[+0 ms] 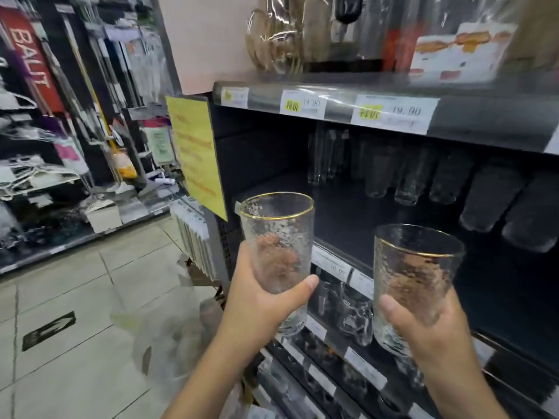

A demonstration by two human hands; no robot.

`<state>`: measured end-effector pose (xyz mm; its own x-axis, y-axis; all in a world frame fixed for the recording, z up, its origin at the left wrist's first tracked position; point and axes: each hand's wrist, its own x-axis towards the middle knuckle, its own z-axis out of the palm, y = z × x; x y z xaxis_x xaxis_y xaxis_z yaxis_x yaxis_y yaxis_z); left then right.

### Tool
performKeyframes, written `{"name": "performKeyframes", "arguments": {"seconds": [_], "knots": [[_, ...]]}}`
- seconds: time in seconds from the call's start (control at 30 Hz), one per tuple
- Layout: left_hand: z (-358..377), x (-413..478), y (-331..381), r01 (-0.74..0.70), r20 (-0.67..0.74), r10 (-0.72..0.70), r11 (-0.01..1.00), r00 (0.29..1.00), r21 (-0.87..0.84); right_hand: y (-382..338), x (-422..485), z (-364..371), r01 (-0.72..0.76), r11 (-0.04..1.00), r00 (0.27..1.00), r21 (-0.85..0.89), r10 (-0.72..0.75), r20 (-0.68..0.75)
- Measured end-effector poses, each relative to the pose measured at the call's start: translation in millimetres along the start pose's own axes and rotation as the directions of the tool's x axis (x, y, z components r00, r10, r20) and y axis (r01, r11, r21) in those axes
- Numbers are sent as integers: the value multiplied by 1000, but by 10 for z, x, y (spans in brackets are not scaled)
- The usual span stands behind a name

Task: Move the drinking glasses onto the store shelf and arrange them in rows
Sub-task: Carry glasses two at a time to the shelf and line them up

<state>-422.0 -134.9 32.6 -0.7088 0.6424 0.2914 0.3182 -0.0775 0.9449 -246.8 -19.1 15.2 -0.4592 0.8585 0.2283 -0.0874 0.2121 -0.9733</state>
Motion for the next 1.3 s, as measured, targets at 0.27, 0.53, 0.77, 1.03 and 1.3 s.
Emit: {"name": "performKeyframes", "arguments": {"seconds": [0.27, 0.53, 0.77, 1.03, 1.3], "knots": [[-52, 1119, -334, -23, 108, 24, 1000, 994, -15, 139, 902, 579, 17, 999, 994, 40, -13, -107], [-85, 1974, -539, -42, 144, 49, 998, 988, -49, 268, 1473, 855, 15, 999, 983, -40, -22, -180], [-118, 2448, -731, -57, 245, 70, 997, 967, -57, 342, 1604, 1105, 16, 998, 949, -60, -34, -313], [-108, 2938, -942, -65, 319, 88, 995, 944, -82, 332, 1652, 1427, -32, 991, 912, -133, -26, -409], [60, 3329, -1250, 7, 266, 13, 997, 964, -75, 432, 2008, 1594, -166, 968, 888, -186, 65, -456]]}}
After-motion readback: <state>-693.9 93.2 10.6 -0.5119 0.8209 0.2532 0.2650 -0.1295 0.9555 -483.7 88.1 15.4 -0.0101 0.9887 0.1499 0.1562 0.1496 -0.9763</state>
